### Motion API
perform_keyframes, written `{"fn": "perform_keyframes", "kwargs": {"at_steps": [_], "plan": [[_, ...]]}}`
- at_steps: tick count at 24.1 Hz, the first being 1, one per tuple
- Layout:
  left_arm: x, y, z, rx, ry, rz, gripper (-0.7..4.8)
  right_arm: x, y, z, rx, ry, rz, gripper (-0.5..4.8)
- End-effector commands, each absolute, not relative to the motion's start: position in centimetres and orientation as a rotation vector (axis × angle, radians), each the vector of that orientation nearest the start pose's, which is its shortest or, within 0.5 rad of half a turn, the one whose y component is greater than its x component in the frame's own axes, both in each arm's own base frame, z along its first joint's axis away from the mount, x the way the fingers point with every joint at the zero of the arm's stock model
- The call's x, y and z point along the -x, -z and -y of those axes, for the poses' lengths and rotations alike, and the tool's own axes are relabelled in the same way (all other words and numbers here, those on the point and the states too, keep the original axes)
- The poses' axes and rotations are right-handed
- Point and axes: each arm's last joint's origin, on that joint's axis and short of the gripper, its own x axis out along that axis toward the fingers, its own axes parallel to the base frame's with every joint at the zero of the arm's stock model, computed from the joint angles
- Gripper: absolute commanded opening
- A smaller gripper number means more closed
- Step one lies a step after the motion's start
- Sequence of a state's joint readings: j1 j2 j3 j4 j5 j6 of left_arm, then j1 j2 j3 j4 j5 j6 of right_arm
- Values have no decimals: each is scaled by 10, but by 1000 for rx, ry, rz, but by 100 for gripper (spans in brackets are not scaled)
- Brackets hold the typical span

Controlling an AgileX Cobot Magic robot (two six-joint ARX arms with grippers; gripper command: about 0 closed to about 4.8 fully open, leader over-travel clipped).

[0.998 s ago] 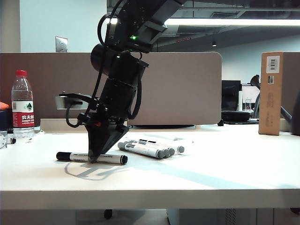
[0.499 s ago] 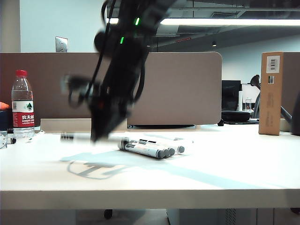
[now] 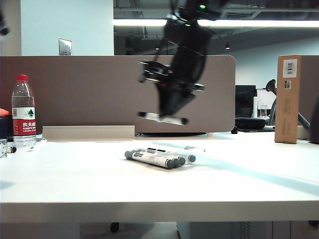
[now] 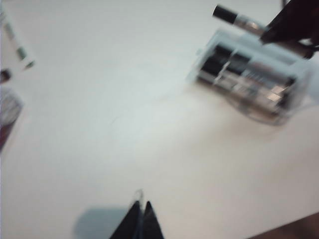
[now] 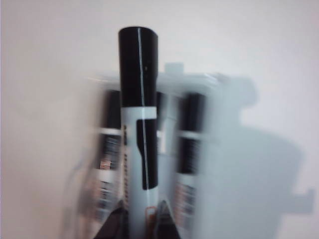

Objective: Pick up the markers scattered on the table and put them into the packaging box, making sure the markers fit the shape of the box's grooves.

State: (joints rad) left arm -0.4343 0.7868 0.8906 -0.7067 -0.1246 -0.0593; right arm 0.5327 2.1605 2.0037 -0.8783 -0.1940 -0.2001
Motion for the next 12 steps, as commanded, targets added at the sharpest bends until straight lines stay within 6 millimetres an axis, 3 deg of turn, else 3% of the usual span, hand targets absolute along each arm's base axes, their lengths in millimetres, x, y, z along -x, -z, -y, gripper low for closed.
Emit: {"fn": "perform_keyframes", "kwargs": {"at_steps": [1, 6, 12], "plan": [[-152, -326, 71, -77, 418, -516, -5, -401, -264, -235, 344, -731, -988, -9], [-172, -312, 80, -93, 416, -592, -5, -400, -262, -236, 345, -737, -1002, -9], [-180, -304, 84, -105, 418, -643, -5, -402, -252, -237, 346, -737, -1029, -9]]}}
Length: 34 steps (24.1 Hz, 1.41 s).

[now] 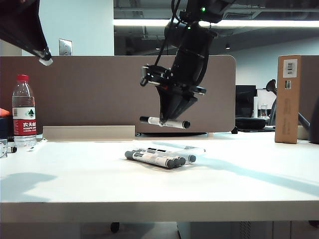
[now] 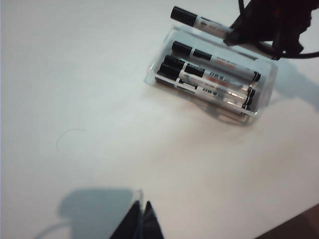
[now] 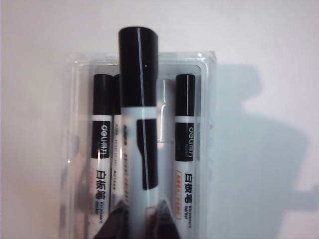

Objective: Pick up the markers scattered on the table and put them into the packaging box, making sure the markers fit the shape of the box's grooves.

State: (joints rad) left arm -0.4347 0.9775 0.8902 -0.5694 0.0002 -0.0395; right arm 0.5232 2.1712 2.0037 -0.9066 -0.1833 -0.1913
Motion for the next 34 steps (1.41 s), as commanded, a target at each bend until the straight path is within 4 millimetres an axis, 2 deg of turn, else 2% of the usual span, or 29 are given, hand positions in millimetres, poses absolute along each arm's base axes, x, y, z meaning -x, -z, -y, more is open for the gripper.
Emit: {"fn": "perform_keyframes", "kwargs": {"at_steps": [1, 8, 9, 11, 12, 15, 18, 23, 24, 25, 26, 30, 34], "plan": [[-180, -304, 84, -104, 422, -642, -5, -403, -251, -237, 346, -737, -1033, -9], [-179, -304, 84, -105, 422, -641, -5, -403, -243, -240, 312, -794, -1061, -8], [-179, -304, 84, -105, 421, -641, -5, -403, -242, -240, 313, -792, -1060, 1], [-179, -304, 84, -105, 420, -643, -5, -403, -240, -239, 317, -786, -1066, 64], [-179, -304, 84, -105, 420, -644, -5, -403, -239, -239, 320, -782, -1069, 79], [-179, -304, 84, -105, 420, -644, -5, -402, -236, -238, 322, -781, -1089, 87], [-179, -304, 84, -105, 420, -644, -5, -402, -236, -238, 322, -781, -1089, 118], [-178, -303, 83, -108, 419, -656, -5, -401, -237, -238, 322, -781, -1087, 113], [-178, -303, 83, -109, 419, -659, -5, -401, -238, -238, 321, -781, -1085, 94], [-178, -303, 83, -113, 408, -661, -5, -401, -241, -238, 320, -782, -1075, 21], [-178, -302, 83, -116, 403, -663, -5, -401, -242, -238, 320, -782, -1069, -11], [-177, -301, 82, -123, 392, -677, -5, -399, -245, -237, 321, -781, -1078, -9], [-177, -301, 82, -124, 391, -686, -5, -395, -236, -235, 370, -756, -1129, -9]]}}
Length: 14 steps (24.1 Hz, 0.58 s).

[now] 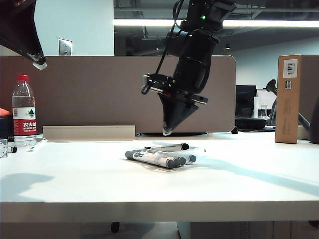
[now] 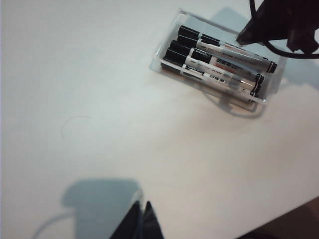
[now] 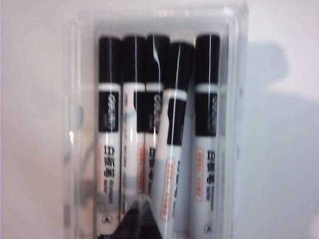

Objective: Pick up the markers scattered on the table and put them into the packaging box, making sure the markers fit the shape of the box's grooves.

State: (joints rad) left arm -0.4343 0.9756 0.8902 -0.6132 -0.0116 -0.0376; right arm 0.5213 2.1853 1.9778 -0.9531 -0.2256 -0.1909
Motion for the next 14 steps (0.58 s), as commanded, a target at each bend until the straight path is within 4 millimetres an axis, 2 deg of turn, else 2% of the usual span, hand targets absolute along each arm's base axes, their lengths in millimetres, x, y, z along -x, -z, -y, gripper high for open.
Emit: {"fn": "perform_keyframes", "kwargs": {"at_steps": [1, 14], "plan": [[-177, -301, 82, -124, 392, -685, -5, -395, -236, -234, 382, -745, -1135, -9], [-178, -302, 82, -120, 393, -666, -5, -398, -219, -235, 411, -720, -1184, -9]]}}
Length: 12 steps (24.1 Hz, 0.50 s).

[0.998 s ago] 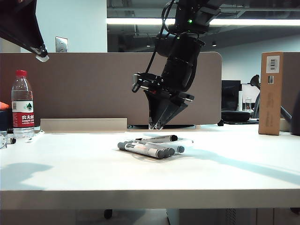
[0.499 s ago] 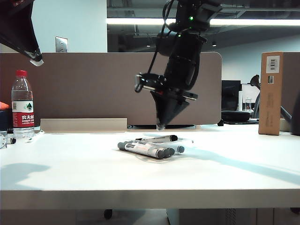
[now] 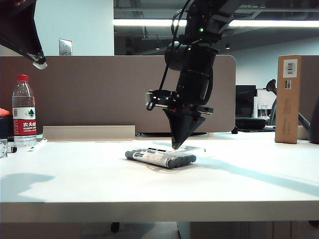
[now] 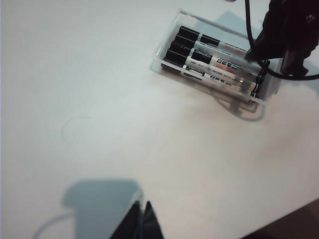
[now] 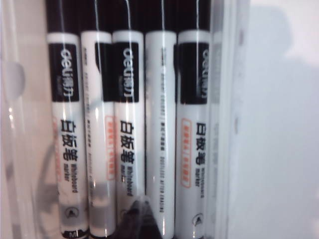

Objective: Pick up the markers scattered on the table and put them into the packaging box, making sure the markers fit the shape of the box's grooves.

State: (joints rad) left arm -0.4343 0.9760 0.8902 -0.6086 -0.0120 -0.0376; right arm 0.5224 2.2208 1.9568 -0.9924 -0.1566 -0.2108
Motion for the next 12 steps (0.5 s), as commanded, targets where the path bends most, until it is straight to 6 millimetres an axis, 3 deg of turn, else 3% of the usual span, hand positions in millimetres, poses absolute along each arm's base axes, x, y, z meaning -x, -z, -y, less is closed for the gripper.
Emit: {"fn": "perform_keyframes", "kwargs": {"at_steps": [1, 9, 10, 11, 12], "plan": [[-178, -302, 82, -120, 393, -666, -5, -397, -220, -235, 407, -718, -1184, -9], [-178, -302, 82, -121, 393, -669, -5, -393, -231, -235, 376, -762, -1166, -8], [-178, -302, 82, -121, 393, -669, -5, -392, -233, -236, 354, -790, -1164, 27], [-178, -302, 82, -121, 392, -670, -5, -391, -237, -236, 315, -804, -1161, 174], [-178, -302, 82, -122, 388, -669, -5, -390, -241, -235, 298, -797, -1160, 251]]}}
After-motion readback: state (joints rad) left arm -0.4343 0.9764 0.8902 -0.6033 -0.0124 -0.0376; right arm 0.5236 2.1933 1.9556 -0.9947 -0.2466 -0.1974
